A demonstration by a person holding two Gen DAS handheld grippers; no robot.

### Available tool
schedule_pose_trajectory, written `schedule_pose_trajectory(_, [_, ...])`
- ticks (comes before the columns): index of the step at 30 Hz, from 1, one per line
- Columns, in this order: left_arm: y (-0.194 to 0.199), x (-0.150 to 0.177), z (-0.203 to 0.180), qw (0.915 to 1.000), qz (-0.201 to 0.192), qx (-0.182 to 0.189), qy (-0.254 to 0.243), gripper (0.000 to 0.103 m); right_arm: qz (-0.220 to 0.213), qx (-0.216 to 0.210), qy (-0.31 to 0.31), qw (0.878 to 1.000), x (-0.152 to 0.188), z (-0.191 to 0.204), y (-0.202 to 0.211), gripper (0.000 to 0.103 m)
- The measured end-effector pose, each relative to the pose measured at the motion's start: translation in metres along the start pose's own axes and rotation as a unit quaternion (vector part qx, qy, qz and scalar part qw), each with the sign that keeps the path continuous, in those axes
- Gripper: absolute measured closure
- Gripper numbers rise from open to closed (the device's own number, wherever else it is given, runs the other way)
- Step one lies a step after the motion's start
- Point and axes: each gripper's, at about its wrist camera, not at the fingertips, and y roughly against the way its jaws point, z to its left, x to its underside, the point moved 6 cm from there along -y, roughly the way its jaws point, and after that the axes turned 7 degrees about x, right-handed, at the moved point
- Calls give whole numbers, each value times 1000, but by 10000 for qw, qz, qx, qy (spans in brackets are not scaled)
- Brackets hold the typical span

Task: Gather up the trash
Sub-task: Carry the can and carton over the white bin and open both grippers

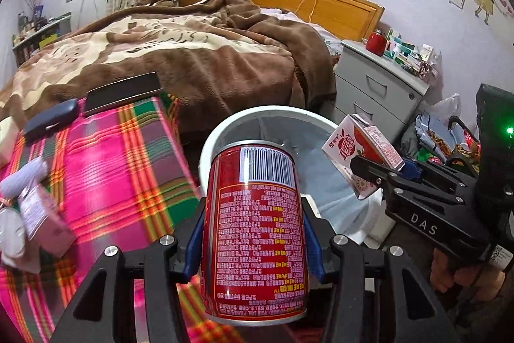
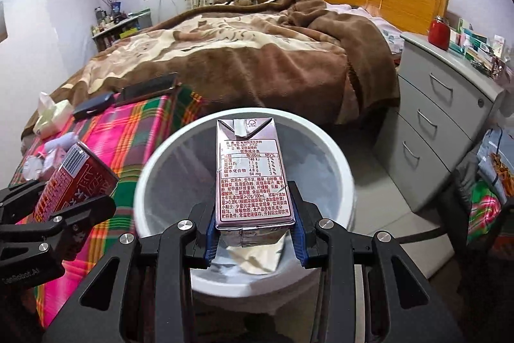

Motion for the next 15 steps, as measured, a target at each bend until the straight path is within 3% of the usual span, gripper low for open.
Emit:
schedule_pose_trajectory(11, [-41, -13, -13, 9998, 152, 124, 14, 47, 398, 68, 16, 9992, 5, -19, -28, 64])
schedule_pose_trajectory(13, [-40, -14, -13, 9998, 114, 124, 59, 33, 418, 114, -32, 9991, 7, -23, -27, 55])
schedule_pose_trajectory(15, [-39, -14, -12, 9998, 103, 164, 100, 33, 407, 154, -113, 9990, 8, -27, -25, 44])
